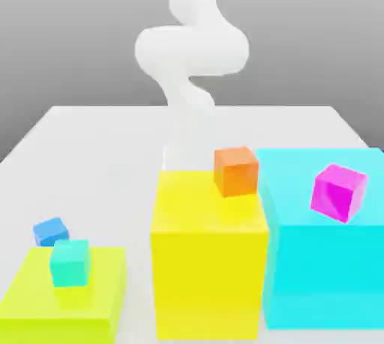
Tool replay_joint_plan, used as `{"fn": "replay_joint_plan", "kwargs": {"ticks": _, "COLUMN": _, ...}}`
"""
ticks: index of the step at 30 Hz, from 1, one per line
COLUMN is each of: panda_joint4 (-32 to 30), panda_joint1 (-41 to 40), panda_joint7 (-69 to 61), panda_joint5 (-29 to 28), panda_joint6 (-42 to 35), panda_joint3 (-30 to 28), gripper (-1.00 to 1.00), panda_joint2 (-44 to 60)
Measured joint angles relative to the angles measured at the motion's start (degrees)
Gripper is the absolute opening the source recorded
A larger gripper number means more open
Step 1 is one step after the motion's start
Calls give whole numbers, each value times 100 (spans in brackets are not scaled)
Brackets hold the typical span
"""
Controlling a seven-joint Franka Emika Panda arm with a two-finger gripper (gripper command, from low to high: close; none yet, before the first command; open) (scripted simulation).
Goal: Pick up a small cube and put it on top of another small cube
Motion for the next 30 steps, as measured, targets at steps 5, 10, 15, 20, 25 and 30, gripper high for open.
{"fn": "replay_joint_plan", "kwargs": {"ticks": 5, "panda_joint4": -332, "panda_joint1": -641, "panda_joint7": 1223, "panda_joint5": 100, "panda_joint6": 382, "panda_joint3": 35, "gripper": 0, "panda_joint2": 657}}
{"fn": "replay_joint_plan", "kwargs": {"ticks": 10, "panda_joint4": -655, "panda_joint1": -1251, "panda_joint7": 2433, "panda_joint5": 164, "panda_joint6": 755, "panda_joint3": 75, "gripper": 0, "panda_joint2": 1293}}
{"fn": "replay_joint_plan", "kwargs": {"ticks": 15, "panda_joint4": -977, "panda_joint1": -1863, "panda_joint7": 3656, "panda_joint5": 208, "panda_joint6": 1128, "panda_joint3": 129, "gripper": 0, "panda_joint2": 1928}}
{"fn": "replay_joint_plan", "kwargs": {"ticks": 20, "panda_joint4": -1299, "panda_joint1": -2438, "panda_joint7": 4913, "panda_joint5": 204, "panda_joint6": 1500, "panda_joint3": 146, "gripper": 0, "panda_joint2": 2563}}
{"fn": "replay_joint_plan", "kwargs": {"ticks": 25, "panda_joint4": -1621, "panda_joint1": -2930, "panda_joint7": 6215, "panda_joint5": 139, "panda_joint6": 1875, "panda_joint3": 70, "gripper": 0, "panda_joint2": 3198}}
{"fn": "replay_joint_plan", "kwargs": {"ticks": 30, "panda_joint4": -1944, "panda_joint1": -3379, "panda_joint7": 7529, "panda_joint5": 56, "panda_joint6": 2249, "panda_joint3": -99, "gripper": 0, "panda_joint2": 3833}}
